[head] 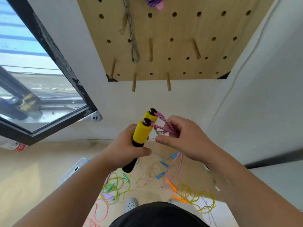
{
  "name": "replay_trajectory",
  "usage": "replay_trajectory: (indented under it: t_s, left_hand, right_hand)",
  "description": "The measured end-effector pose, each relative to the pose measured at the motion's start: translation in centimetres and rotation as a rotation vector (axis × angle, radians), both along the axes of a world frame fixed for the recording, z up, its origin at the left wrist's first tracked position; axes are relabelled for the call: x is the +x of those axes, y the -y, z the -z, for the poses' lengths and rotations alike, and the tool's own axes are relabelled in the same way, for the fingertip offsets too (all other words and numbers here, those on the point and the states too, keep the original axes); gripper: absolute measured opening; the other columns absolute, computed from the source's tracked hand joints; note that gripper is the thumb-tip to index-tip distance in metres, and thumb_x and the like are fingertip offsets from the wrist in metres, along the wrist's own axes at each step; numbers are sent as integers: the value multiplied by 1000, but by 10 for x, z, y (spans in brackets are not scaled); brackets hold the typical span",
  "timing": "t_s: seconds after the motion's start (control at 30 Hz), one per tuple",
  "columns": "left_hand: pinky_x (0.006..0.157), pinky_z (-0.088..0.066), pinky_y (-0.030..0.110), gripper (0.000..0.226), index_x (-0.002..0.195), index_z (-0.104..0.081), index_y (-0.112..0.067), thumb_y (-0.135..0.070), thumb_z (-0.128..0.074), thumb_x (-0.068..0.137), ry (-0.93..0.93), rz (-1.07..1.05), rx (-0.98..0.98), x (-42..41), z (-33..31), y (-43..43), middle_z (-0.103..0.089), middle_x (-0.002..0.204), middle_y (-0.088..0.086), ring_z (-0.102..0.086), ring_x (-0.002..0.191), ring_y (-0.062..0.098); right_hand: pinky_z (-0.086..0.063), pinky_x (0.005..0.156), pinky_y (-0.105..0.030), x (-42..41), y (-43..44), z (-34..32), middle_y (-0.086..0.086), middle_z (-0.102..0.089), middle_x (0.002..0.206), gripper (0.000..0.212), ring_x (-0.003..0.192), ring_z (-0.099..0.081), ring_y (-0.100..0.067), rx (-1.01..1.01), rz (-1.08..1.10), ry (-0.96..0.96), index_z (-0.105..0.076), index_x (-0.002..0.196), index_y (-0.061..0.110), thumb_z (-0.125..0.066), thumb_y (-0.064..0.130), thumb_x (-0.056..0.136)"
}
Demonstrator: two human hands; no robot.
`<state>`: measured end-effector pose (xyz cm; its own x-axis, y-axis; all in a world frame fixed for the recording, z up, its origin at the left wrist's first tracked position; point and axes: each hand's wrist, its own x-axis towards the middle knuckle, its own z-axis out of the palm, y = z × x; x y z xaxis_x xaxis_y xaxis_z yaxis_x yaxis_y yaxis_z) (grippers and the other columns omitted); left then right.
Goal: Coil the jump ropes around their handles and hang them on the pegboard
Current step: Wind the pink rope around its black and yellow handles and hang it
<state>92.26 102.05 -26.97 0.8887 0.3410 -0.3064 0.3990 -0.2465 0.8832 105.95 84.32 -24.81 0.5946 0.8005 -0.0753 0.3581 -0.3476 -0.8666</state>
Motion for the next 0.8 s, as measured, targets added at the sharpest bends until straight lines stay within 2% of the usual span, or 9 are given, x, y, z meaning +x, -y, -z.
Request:
replay_trajectory:
  t_s: [0.17,0.23,0.3,0.4,0.5,0.57,0.63,0.7,0.8]
  left_hand:
    - [77,-54,38,52,82,-61,-56,-12,-88,73,15,286,95,-21,-19,-57,-66,76,-13,-63,71,8]
    - [76,-54,35,54,83,-61,-59,-14,-89,72,29,334,111,-23,-24,-72,-64,75,-19,-62,72,5]
    - [75,-53,34,45,82,-62,-55,-24,-90,66,59,300,60,-23,-24,-85,-63,75,-15,-61,71,7]
    - [72,-53,38,38,86,-63,-39,-31,-89,59,55,279,-40,-26,-22,-102,-63,77,-1,-62,71,14]
    - [74,-55,41,47,95,-61,-10,-24,-90,60,27,451,-143,-33,-20,-112,-65,80,7,-63,74,22]
    - [69,-55,36,41,92,-64,-18,-24,-90,60,-5,569,-152,-34,-22,-113,-65,78,4,-63,72,19]
    - [67,-53,32,38,89,-67,-35,-25,-90,61,-21,615,-142,-32,-22,-112,-66,77,0,-63,71,16]
    - [75,-57,41,48,101,-68,-34,-37,-91,59,-29,576,-20,-28,-16,-112,-70,89,2,-68,82,19]
    - [83,-55,52,65,105,-67,-23,-56,-87,54,-26,490,180,-23,-9,-106,-71,97,3,-69,90,23]
  right_hand:
    - [-46,74,-19,-12,-33,-7,17,-54,116,75,74,-56,7,-93,-9,-14,-38,144,45,-79,46,81]
    - [-38,72,-14,-23,-51,-14,25,-60,104,45,74,-54,12,-115,-124,25,-54,135,37,-69,36,93]
    - [-40,69,-22,-32,-65,-14,21,-65,78,12,68,-56,2,-104,-117,-1,-67,106,31,-58,34,101]
    - [-43,66,-28,-42,-77,-12,12,-59,83,7,64,-50,-4,-95,-26,-7,-60,103,28,-58,34,100]
    - [-47,68,-21,-47,-79,-17,20,-51,123,65,63,-52,-2,-70,-3,-44,-36,143,43,-71,24,92]
    - [-52,74,-21,-49,-81,-18,19,-53,131,76,71,-59,-4,-53,-63,-103,-33,149,48,-70,13,92]
    - [-56,81,-32,-48,-83,-17,6,-67,115,46,85,-66,-9,-51,-84,-113,-59,131,33,-62,6,94]
    - [-49,72,-47,-46,-81,-13,-4,-65,84,15,76,-59,-21,-111,-54,-1,-66,94,19,-56,7,94]
    - [-34,64,-36,-39,-68,-8,2,-53,70,22,75,-46,-15,-223,-23,227,-54,74,31,-52,21,94]
